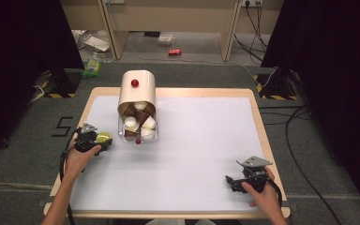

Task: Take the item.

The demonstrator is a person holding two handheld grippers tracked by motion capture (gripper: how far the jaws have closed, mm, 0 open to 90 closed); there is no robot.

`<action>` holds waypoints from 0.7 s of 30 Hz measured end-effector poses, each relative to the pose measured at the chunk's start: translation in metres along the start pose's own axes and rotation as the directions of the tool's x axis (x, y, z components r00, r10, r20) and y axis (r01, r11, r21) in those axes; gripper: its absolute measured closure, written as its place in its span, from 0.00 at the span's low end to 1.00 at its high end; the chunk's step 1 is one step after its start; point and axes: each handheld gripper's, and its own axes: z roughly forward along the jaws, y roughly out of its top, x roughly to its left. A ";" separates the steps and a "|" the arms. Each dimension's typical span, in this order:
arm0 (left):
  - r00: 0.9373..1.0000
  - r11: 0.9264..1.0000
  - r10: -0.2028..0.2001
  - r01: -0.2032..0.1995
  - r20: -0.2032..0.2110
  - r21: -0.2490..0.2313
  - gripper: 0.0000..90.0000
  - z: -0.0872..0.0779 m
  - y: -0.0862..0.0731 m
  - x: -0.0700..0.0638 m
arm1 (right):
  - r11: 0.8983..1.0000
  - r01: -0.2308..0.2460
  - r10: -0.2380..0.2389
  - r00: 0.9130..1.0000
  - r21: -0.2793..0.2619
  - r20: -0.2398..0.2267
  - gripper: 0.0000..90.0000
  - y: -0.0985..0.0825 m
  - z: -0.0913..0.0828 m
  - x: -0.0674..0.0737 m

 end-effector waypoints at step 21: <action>1.000 0.999 -0.024 0.024 0.000 -0.033 0.20 -0.015 -0.006 -0.008 | 1.000 0.000 0.000 1.000 0.000 0.000 0.00 0.000 0.000 0.000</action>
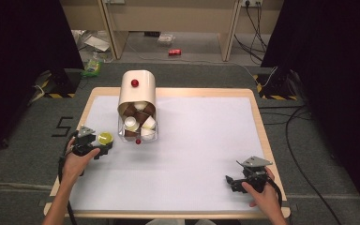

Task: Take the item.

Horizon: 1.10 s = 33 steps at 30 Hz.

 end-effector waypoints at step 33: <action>0.999 0.998 0.009 -0.006 0.043 -0.057 0.18 -0.031 -0.025 -0.033 | 1.000 0.001 -0.001 1.000 0.000 0.000 0.00 0.000 0.000 0.000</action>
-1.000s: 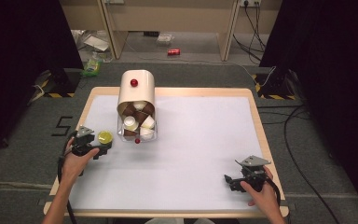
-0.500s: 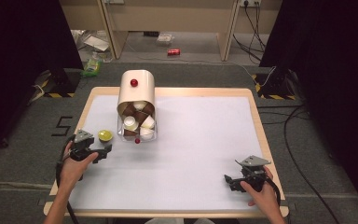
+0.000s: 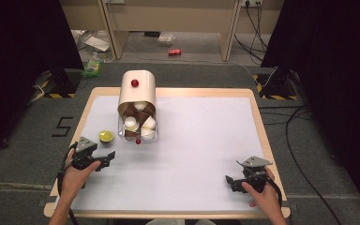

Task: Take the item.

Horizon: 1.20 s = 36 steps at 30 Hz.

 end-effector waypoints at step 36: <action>0.998 0.998 0.052 -0.053 0.023 0.018 0.18 -0.018 -0.031 -0.030 | 1.000 0.002 -0.002 1.000 0.000 0.000 0.00 0.000 0.000 0.000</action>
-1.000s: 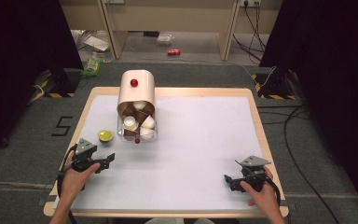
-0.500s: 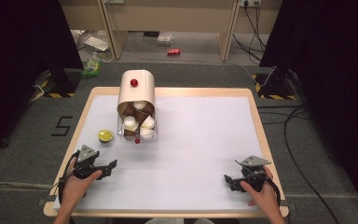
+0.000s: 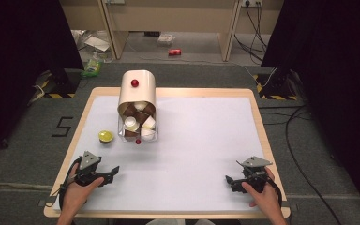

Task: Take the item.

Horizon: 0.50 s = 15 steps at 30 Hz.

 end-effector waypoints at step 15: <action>1.000 1.000 -0.002 0.002 -0.008 0.005 0.18 -0.010 -0.013 -0.003 | 1.000 0.000 0.000 1.000 0.000 0.000 0.00 0.000 0.000 0.000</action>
